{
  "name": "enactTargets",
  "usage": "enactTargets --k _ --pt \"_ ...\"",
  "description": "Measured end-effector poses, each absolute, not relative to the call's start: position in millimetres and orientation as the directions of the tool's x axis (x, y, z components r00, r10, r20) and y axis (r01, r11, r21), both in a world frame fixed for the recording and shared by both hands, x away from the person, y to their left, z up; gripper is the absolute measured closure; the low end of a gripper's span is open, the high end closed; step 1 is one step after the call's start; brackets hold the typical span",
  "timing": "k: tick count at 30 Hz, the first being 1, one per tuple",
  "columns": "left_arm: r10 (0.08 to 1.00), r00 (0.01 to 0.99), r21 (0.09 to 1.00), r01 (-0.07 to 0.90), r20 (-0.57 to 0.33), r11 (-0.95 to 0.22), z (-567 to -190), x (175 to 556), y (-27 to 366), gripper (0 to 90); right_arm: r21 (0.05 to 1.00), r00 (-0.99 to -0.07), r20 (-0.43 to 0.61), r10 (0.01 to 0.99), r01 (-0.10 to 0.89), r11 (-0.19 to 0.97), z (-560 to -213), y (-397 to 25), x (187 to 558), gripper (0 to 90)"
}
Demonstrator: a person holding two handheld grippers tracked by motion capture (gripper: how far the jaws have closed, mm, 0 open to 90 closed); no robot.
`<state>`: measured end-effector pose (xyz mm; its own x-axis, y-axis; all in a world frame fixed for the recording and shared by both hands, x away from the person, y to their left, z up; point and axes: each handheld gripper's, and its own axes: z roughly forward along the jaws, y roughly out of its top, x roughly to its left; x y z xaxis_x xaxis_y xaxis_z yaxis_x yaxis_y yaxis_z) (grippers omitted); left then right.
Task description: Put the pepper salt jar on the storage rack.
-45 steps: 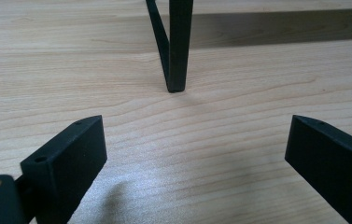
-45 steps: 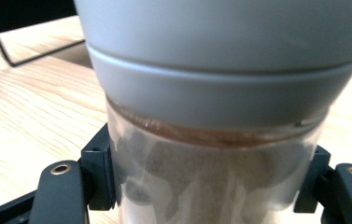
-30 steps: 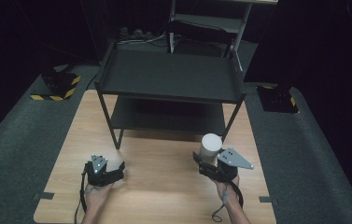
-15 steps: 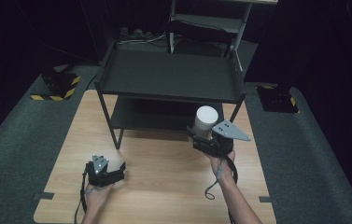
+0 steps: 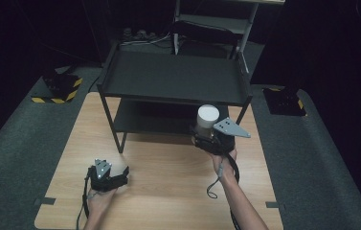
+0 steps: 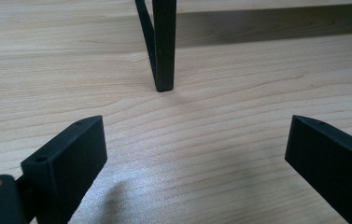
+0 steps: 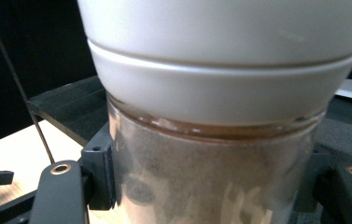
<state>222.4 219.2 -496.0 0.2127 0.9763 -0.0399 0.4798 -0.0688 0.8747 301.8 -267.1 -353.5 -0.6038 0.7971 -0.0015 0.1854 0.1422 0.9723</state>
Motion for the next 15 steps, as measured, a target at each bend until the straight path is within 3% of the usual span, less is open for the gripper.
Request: enactTargets --k 15 --pt "0.976 0.213 0.875 0.480 -0.040 -0.068 -496 223 219 5.6 0.971 -0.576 0.018 0.817 0.204 0.123 -353 -262 322 29.1"
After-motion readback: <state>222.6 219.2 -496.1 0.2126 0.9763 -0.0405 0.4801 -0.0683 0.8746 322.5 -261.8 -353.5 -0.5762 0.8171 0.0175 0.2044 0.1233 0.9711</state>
